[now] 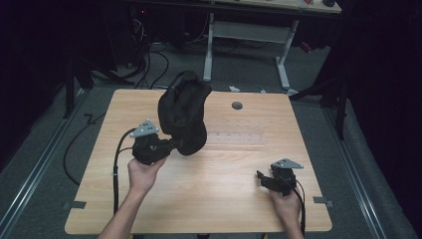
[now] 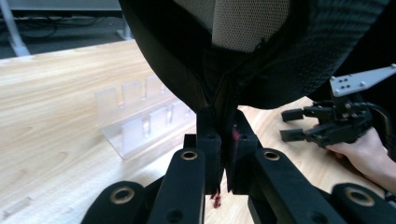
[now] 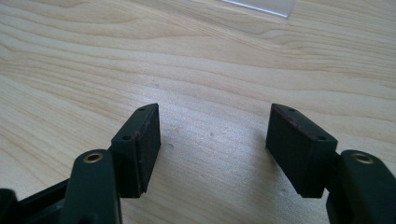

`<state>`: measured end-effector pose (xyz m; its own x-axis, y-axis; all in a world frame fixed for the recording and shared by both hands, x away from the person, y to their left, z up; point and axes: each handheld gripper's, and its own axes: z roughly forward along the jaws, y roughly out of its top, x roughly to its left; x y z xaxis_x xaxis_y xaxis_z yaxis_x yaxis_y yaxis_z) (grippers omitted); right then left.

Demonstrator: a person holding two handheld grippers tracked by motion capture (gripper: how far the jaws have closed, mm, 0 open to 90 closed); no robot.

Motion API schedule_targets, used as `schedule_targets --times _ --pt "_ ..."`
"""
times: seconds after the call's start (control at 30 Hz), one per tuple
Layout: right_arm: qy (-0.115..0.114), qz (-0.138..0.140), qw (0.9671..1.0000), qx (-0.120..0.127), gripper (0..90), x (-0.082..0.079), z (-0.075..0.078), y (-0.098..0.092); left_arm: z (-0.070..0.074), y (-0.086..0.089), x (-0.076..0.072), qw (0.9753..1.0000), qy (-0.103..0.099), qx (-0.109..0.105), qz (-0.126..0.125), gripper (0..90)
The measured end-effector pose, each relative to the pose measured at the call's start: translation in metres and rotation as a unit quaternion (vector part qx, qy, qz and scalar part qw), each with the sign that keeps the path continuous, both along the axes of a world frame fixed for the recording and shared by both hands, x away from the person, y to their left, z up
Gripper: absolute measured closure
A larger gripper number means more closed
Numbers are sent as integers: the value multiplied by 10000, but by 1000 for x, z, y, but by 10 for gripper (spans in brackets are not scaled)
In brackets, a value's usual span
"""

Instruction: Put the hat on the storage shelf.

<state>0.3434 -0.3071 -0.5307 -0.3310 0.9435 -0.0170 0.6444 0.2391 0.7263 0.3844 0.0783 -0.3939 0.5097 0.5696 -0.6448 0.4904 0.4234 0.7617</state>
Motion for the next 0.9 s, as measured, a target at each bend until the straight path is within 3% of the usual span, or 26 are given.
schedule_targets --times 0.4,0.63,0.9 --pt "-1 4 10000 8 356 0 0 0 7 5 14 9996 -134 110 231 860" --pt "4 0 10000 15 355 0 0 0 8 -1 23 9984 -232 356 370 860" --pt "4 0 10000 10 354 0 0 0 3 -7 36 9978 -176 426 467 860"
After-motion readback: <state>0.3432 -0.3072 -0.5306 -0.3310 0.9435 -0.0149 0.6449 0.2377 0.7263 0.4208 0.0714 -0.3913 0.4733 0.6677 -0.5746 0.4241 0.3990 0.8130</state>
